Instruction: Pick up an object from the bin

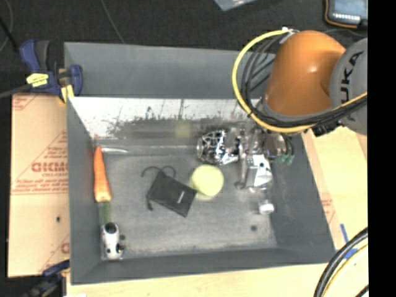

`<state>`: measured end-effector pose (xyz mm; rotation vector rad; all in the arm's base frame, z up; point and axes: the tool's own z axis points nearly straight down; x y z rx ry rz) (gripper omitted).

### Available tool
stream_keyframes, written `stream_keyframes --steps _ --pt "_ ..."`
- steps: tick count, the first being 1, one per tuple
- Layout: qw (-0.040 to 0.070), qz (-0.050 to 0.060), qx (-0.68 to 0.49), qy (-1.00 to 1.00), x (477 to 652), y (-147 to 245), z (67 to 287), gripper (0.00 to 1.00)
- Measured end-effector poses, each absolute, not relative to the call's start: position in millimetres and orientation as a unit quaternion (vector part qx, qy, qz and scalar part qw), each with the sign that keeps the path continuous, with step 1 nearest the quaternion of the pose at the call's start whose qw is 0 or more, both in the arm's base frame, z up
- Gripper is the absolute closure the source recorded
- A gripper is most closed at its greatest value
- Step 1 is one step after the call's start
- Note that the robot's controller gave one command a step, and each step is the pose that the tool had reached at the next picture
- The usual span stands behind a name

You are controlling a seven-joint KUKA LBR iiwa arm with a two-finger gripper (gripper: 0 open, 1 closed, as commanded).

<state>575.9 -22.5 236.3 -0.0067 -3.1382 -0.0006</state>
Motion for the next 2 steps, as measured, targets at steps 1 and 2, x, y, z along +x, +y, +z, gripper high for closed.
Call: stream_keyframes --steps 1,2 --pt "-0.002 0.0 -0.002 -1.0 576.7 -23 241 0.0" --pt "-0.005 0.001 0.008 -1.0 578.6 -21 195 0.0"
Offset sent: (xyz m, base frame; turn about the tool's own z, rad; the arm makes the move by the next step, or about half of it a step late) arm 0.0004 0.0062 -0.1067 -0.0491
